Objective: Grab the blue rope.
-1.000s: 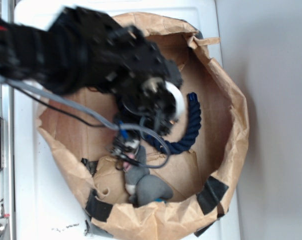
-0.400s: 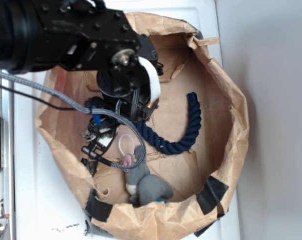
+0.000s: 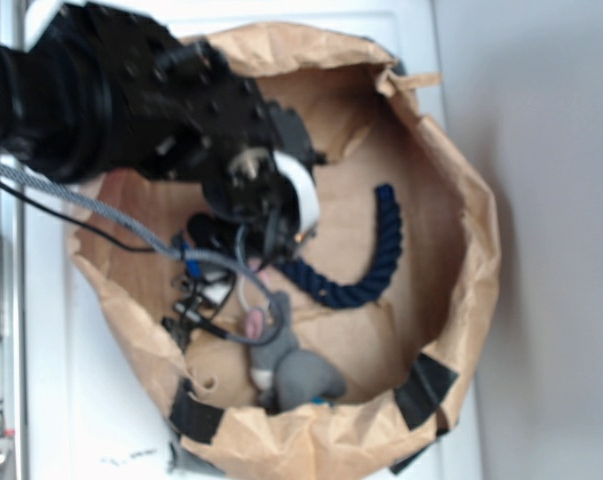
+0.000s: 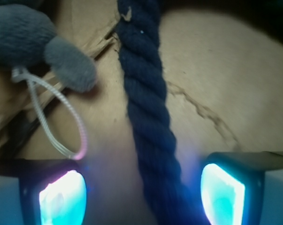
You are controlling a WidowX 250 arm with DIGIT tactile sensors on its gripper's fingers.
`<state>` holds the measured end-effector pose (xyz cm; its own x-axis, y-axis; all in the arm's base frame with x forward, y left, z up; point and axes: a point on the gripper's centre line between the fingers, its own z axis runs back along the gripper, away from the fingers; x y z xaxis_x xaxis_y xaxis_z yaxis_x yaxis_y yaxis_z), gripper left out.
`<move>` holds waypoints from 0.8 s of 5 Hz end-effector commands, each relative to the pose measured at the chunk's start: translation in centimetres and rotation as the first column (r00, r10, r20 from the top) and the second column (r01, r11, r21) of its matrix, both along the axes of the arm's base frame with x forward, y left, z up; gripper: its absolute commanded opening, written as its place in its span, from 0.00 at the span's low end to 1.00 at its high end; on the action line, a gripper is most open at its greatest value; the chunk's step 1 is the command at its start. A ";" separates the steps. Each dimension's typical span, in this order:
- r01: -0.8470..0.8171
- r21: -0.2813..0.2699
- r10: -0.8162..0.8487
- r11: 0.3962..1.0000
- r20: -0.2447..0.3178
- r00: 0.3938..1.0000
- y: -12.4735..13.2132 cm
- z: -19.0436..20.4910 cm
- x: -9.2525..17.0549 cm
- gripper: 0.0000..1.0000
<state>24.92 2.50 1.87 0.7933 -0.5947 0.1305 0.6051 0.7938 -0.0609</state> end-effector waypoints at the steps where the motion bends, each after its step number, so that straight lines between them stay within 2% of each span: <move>1: 0.008 0.012 -0.008 1.000 0.024 1.000 -1.0 0.1 0.2 0.00; 4: 0.000 -0.040 0.001 0.999 0.027 1.000 -0.8 1.7 0.7 0.00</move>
<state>25.09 1.68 2.21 0.8018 -0.5817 0.1370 0.5964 0.7934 -0.1218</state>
